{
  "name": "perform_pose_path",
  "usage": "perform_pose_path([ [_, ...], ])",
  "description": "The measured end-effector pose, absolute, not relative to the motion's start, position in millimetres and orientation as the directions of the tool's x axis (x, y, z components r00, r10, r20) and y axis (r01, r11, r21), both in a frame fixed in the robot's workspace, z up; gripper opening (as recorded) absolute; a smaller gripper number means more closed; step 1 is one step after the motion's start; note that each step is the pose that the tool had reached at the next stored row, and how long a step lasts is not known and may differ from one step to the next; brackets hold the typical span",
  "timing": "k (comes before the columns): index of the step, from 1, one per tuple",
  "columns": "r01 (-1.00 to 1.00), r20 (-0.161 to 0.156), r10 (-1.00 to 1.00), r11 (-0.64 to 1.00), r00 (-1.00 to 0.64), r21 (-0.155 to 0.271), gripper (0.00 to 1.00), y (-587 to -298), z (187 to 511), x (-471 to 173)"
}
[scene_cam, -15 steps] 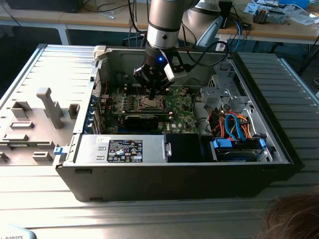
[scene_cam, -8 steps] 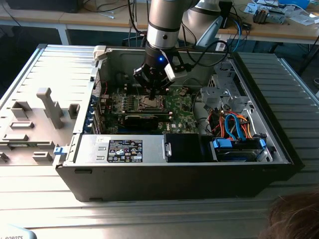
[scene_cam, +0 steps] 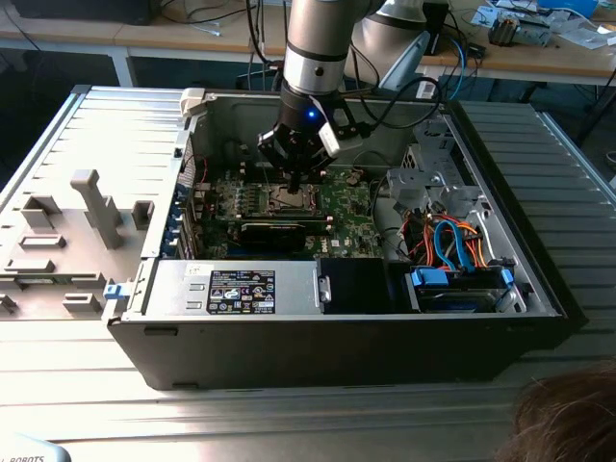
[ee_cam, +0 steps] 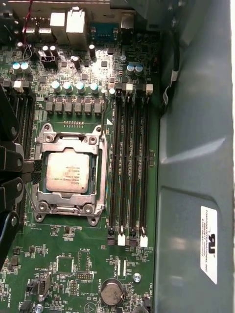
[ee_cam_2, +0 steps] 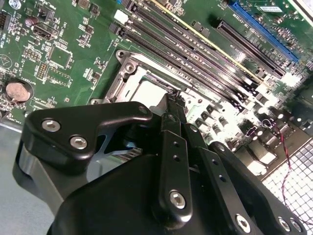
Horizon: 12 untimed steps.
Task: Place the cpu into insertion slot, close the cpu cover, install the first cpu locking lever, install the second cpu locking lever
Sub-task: 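Install the first cpu locking lever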
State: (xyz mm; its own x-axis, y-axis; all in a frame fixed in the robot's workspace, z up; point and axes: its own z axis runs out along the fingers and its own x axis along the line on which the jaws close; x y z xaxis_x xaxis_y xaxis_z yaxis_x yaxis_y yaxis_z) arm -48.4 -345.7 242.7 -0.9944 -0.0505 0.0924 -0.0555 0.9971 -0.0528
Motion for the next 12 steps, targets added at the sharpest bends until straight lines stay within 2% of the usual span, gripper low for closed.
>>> perform_pose_path([
  [12, -0.089, 0.092, -0.084, 0.995, -0.992, -0.053, 0.11, -345.7, 242.7, -48.4],
])
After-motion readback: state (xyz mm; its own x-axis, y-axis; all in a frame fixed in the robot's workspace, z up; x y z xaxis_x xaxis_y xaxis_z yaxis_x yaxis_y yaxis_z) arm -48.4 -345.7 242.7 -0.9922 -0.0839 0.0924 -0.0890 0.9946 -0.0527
